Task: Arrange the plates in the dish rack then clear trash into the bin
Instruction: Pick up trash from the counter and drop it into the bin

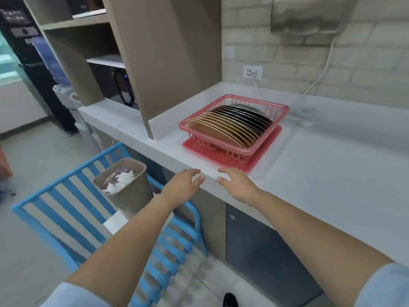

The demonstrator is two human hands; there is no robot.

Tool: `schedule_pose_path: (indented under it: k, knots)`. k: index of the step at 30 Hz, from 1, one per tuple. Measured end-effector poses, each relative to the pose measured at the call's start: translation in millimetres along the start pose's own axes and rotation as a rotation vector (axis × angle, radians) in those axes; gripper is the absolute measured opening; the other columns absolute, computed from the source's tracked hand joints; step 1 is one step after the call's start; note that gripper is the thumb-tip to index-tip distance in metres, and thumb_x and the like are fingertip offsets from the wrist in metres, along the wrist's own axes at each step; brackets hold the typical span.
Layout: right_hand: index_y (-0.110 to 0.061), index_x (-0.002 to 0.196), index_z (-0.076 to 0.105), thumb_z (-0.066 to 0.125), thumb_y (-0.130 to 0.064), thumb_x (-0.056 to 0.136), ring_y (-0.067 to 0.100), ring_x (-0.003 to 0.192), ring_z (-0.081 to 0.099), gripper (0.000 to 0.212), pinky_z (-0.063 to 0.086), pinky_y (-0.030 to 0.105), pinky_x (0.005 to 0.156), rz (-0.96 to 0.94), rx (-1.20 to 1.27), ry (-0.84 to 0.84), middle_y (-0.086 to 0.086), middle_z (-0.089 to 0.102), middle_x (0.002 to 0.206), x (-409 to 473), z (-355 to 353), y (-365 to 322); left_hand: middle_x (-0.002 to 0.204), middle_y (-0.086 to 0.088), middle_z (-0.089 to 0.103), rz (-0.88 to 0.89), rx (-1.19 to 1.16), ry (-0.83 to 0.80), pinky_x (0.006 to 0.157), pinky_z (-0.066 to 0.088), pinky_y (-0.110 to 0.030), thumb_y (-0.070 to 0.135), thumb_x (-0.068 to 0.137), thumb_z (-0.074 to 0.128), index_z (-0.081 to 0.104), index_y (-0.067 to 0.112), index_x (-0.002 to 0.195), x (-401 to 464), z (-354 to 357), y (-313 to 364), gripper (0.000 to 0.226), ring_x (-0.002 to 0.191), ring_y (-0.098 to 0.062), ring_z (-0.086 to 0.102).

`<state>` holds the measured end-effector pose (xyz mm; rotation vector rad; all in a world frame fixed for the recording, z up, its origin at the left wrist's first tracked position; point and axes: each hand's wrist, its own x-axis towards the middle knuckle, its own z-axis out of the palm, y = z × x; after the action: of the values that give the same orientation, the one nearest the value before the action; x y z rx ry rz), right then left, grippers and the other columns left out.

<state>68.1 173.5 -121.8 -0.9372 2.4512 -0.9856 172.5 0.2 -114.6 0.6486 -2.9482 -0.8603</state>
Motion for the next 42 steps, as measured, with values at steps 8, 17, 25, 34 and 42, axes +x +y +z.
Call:
schedule_pose_path:
  k: [8,17,25,34,42]
  knots:
    - [-0.025,0.134,0.054,0.048,-0.037,0.099,0.021,0.129,0.046,0.039,0.038,0.033,0.104,0.168,0.040,0.188,0.001,0.048,0.142,-35,-82,81,0.128,0.007,0.061,0.204,0.154,-0.112,0.091,0.045,-0.035,0.055,0.101,0.031,0.050,0.031,0.134,20,54,121,0.045,0.113,-0.016,0.057]
    - [-0.032,0.135,0.050,0.053,-0.035,0.094,0.020,0.133,0.037,0.042,0.046,0.037,0.095,0.260,-0.020,0.262,0.000,0.047,0.140,-21,-177,167,0.123,0.006,0.065,0.290,0.172,-0.080,0.083,0.049,-0.034,0.052,0.101,0.032,0.048,0.030,0.136,96,99,233,0.044,0.110,-0.017,0.062]
    - [-0.027,0.135,0.051,0.053,-0.026,0.096,0.021,0.134,0.032,0.039,0.042,0.036,0.100,0.276,-0.042,0.247,0.004,0.046,0.138,10,-240,236,0.129,0.009,0.059,0.218,0.105,-0.073,0.095,0.046,-0.035,0.052,0.099,0.037,0.049,0.032,0.135,167,146,278,0.043,0.119,-0.016,0.056]
    - [-0.024,0.135,0.052,0.053,-0.020,0.095,0.019,0.137,0.027,0.040,0.035,0.032,0.101,0.246,-0.042,0.253,0.003,0.044,0.140,65,-269,281,0.133,0.001,0.054,0.186,0.071,-0.036,0.100,0.043,-0.036,0.044,0.100,0.043,0.052,0.026,0.134,241,177,296,0.040,0.122,-0.018,0.053]
    - [-0.022,0.132,0.055,0.047,-0.014,0.095,0.020,0.133,0.032,0.038,0.039,0.035,0.102,0.192,-0.140,0.271,0.001,0.046,0.139,125,-285,312,0.128,0.000,0.058,0.150,0.023,0.007,0.097,0.047,-0.039,0.040,0.099,0.043,0.058,0.027,0.129,302,199,307,0.037,0.118,-0.020,0.056]
